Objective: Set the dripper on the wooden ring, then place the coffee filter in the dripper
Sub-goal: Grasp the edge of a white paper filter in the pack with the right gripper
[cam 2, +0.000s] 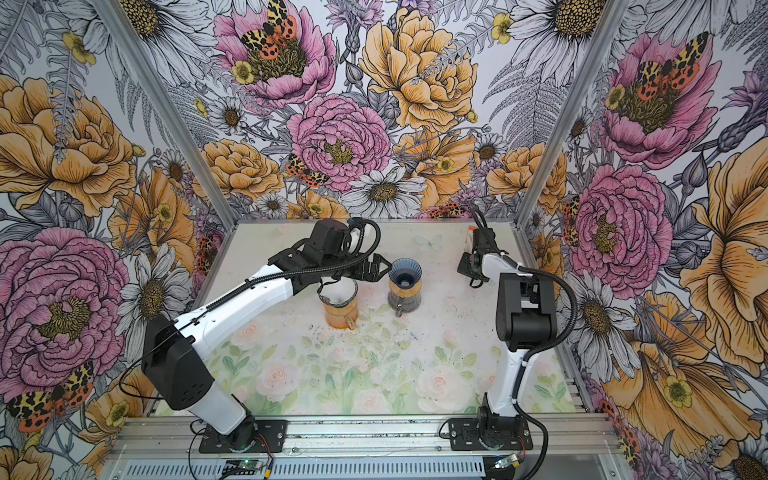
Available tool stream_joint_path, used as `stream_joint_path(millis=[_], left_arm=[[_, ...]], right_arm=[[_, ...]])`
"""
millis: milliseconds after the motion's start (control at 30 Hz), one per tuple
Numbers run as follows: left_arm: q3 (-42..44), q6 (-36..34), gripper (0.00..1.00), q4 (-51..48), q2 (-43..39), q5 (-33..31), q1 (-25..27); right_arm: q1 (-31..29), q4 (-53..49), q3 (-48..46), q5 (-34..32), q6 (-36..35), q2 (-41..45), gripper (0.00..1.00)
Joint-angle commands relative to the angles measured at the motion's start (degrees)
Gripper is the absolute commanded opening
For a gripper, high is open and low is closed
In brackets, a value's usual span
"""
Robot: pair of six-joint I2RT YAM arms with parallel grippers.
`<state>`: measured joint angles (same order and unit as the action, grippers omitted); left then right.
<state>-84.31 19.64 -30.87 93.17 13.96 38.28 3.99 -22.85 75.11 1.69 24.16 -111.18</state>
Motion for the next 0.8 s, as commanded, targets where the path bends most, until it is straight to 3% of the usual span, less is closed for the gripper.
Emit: stream_joint_path(millis=[0, 433, 667, 767], left_arm=[[-0.9, 1.0, 0.99, 1.3, 0.3, 1.4, -0.6], [-0.9, 1.1, 0.99, 1.3, 0.5, 1.6, -0.4], [-1.0, 1.1, 0.99, 1.3, 1.0, 1.9, -0.3], [-1.1, 1.1, 0.99, 1.3, 1.2, 2.0, -0.3]], right_arm=[[0.0, 1.1, -1.5, -1.3, -0.3, 4.1, 0.0], [0.0, -3.1, -5.4, 1.4, 2.3, 8.0, 0.0], [0.0, -4.0, -7.1, 1.3, 2.1, 10.9, 0.18], [0.0, -4.0, -7.2, 0.6, 1.8, 12.1, 0.2]])
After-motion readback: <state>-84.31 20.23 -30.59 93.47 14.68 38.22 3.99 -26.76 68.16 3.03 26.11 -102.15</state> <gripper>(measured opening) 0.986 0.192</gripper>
